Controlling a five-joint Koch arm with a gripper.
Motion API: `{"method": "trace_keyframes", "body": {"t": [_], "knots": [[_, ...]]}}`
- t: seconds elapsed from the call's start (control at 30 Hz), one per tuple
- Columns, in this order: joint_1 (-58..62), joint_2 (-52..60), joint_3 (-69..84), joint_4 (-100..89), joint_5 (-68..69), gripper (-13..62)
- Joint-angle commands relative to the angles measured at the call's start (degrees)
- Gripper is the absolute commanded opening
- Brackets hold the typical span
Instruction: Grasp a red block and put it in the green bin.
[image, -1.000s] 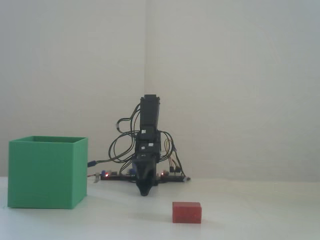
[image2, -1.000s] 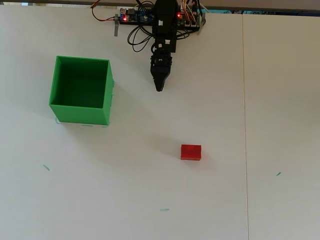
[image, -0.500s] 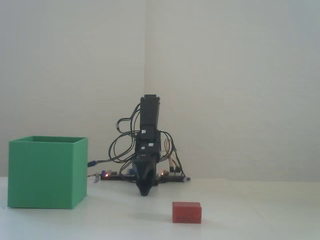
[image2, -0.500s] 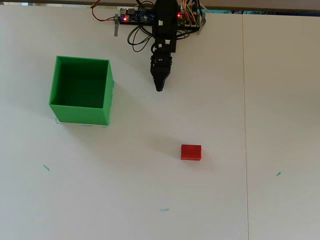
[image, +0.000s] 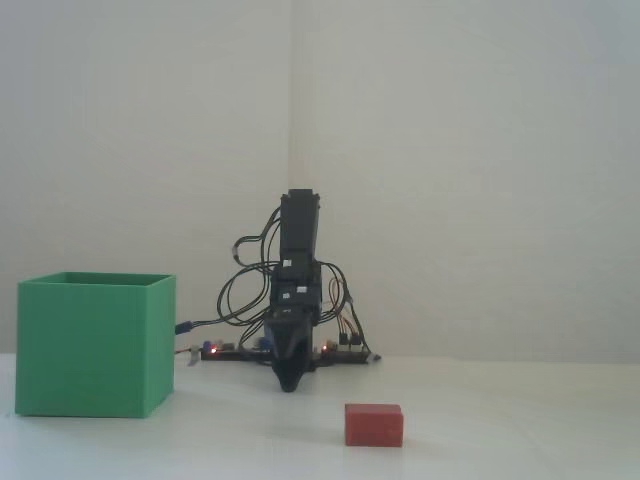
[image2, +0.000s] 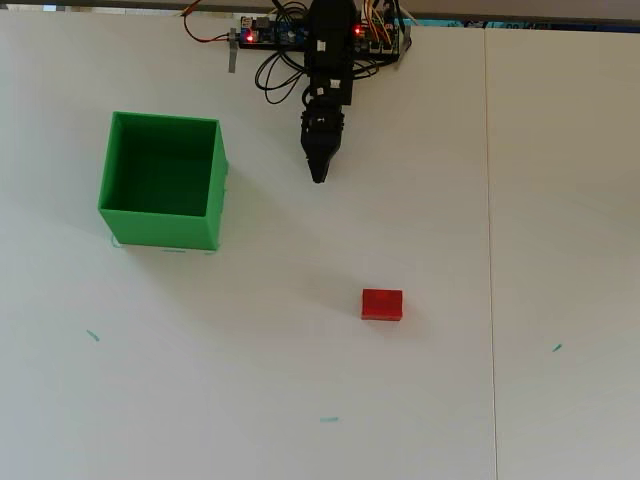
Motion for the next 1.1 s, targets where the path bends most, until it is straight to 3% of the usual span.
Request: {"method": "trace_keyframes", "body": {"t": [0.0, 0.9, 1.07], "knots": [[0.18, 4.66, 3.6, 2.64, -0.18, 33.7], [-4.75, 4.75, 3.6, 2.37, 0.0, 33.3], [-2.99, 4.04, -4.04, 1.85, -3.43, 32.8]]}}
